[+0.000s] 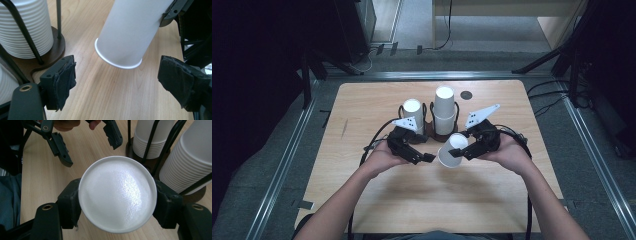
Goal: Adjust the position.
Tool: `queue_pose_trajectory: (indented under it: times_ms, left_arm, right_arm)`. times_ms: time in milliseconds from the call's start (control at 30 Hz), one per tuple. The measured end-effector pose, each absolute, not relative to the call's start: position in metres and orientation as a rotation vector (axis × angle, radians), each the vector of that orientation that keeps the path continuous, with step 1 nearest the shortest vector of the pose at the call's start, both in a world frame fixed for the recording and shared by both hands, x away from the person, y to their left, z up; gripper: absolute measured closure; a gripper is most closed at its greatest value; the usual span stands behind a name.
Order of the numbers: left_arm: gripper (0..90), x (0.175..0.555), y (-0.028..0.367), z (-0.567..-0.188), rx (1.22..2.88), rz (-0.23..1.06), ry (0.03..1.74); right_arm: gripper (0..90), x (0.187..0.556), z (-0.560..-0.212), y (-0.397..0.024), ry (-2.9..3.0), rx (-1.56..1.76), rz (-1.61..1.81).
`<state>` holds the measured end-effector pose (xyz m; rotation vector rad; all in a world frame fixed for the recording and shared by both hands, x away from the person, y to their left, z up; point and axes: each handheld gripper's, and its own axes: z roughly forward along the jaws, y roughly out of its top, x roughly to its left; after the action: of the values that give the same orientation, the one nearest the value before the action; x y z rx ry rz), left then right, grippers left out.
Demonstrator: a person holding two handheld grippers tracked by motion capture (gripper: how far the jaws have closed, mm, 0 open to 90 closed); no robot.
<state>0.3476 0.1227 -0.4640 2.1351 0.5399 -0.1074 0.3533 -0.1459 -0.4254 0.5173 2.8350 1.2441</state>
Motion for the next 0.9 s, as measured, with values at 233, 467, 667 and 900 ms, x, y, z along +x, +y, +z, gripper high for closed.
queue_pose_trajectory:
  times_ms: [233, 467, 667, 900]
  left_arm:
    - [12.6, 0.345, 0.123, -0.47, 2.141, -0.131, 0.503]
    - [11.3, 0.344, 0.118, -0.477, 2.161, -0.132, 0.505]
    - [11.1, 0.344, 0.116, -0.479, 2.156, -0.144, 0.483]
    - [8.9, 0.343, 0.114, -0.482, 2.168, -0.137, 0.472]
  right_arm:
    - [33.1, 0.354, -0.433, -0.137, 2.859, 0.502, 1.256]
    - [33.2, 0.353, -0.441, -0.13, 2.87, 0.508, 1.282]
    - [33.2, 0.353, -0.442, -0.12, 2.87, 0.489, 1.314]
    - [33.3, 0.354, -0.439, -0.113, 2.862, 0.503, 1.357]
